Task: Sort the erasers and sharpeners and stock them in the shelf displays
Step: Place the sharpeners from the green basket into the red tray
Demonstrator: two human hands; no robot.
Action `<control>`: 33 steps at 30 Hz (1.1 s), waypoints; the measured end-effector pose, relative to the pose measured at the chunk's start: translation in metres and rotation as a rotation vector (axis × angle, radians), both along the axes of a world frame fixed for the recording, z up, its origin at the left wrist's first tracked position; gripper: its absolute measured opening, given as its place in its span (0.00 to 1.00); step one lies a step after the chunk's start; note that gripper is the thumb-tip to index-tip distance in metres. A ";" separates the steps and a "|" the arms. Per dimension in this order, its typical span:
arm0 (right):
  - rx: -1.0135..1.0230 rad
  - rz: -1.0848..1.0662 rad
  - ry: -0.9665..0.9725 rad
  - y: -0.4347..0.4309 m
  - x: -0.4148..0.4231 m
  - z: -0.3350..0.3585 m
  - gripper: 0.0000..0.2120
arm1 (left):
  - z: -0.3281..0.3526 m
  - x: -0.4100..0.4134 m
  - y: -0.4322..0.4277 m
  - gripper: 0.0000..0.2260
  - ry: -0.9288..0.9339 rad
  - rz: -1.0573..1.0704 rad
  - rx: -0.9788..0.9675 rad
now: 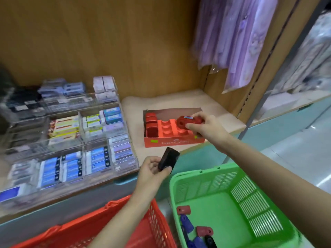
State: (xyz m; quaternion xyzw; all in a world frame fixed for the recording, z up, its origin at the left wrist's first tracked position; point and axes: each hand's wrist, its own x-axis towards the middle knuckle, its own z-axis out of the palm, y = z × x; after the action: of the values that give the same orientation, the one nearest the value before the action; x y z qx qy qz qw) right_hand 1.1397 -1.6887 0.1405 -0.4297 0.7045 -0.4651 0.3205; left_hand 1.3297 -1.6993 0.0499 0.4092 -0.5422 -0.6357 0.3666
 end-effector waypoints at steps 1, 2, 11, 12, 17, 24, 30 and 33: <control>-0.016 -0.019 0.102 -0.013 0.002 0.004 0.09 | 0.007 0.002 -0.007 0.15 0.011 0.017 -0.022; -0.032 -0.038 0.183 -0.026 0.004 0.006 0.10 | 0.013 0.005 -0.015 0.15 0.025 0.035 -0.037; -0.027 0.058 0.644 -0.087 0.010 -0.026 0.16 | 0.035 0.016 -0.042 0.14 0.155 0.077 -0.084; -0.030 0.078 0.680 -0.089 0.009 -0.029 0.16 | 0.036 0.016 -0.045 0.15 0.160 0.087 -0.078; -0.028 0.145 0.870 -0.098 0.006 -0.035 0.14 | 0.042 0.019 -0.057 0.14 0.151 0.090 -0.090; -0.072 0.116 0.634 -0.086 0.015 -0.013 0.13 | 0.056 0.000 -0.075 0.15 0.082 0.055 -0.188; -0.267 0.167 0.161 -0.053 0.016 0.007 0.10 | 0.070 -0.035 -0.091 0.16 -0.076 -0.027 -0.366; -0.336 0.067 0.234 -0.054 0.003 0.006 0.08 | 0.069 -0.047 -0.096 0.13 -0.301 -0.037 -0.606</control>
State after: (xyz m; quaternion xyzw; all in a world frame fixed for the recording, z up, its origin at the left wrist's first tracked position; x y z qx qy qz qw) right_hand 1.1422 -1.7425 0.1464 -0.5514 0.6349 -0.5120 0.1754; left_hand 1.2830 -1.7951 0.1190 0.3608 -0.7620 -0.3847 0.3758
